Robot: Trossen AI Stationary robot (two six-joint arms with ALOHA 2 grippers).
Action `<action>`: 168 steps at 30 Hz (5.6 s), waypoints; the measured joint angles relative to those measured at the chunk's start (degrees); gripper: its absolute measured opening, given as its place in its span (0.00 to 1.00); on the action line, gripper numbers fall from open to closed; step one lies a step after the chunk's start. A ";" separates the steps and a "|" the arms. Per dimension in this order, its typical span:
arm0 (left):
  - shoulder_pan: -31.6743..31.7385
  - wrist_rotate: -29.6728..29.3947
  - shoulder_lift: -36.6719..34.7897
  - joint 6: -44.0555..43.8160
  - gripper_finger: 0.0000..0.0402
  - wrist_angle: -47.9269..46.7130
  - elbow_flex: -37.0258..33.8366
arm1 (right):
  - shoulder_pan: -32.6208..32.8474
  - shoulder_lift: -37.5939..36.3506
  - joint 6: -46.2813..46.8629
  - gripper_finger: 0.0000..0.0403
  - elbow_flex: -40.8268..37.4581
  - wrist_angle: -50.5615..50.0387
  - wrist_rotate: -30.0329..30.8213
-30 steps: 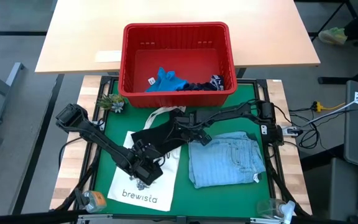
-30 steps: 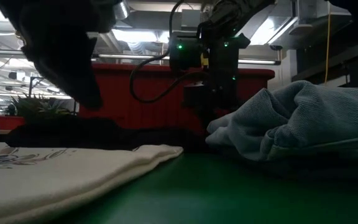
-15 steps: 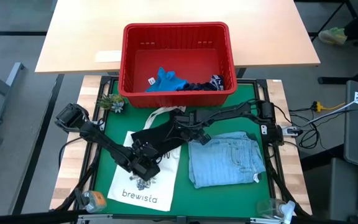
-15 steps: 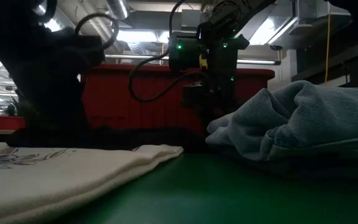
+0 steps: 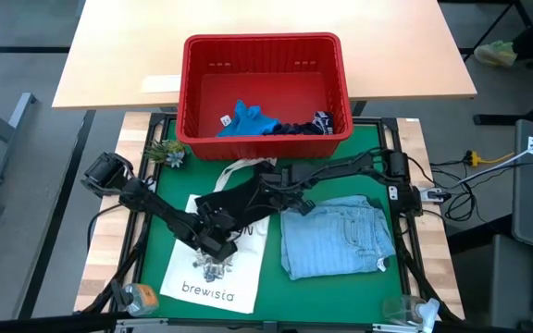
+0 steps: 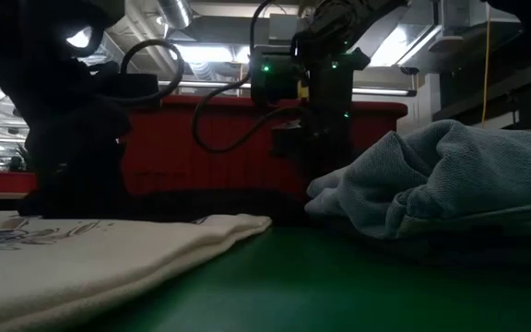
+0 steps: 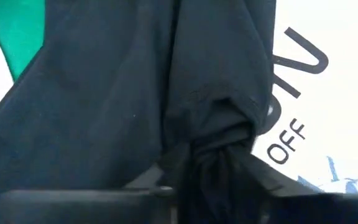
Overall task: Fold Laundry from Bin
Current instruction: Stack the black boxer on top of the light blue jeans
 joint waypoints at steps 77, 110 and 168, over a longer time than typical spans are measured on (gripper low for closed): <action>25.73 19.81 6.47 49.51 0.00 10.89 39.86 | -0.09 -67.90 33.90 0.03 -18.90 -38.57 0.46; 15.04 16.40 12.93 49.27 0.00 13.12 39.87 | 20.18 -72.81 57.82 0.03 -27.03 -36.12 -8.89; 11.15 26.69 17.42 43.02 0.29 15.77 39.86 | 70.39 -38.93 106.55 0.35 -21.86 -33.24 -13.76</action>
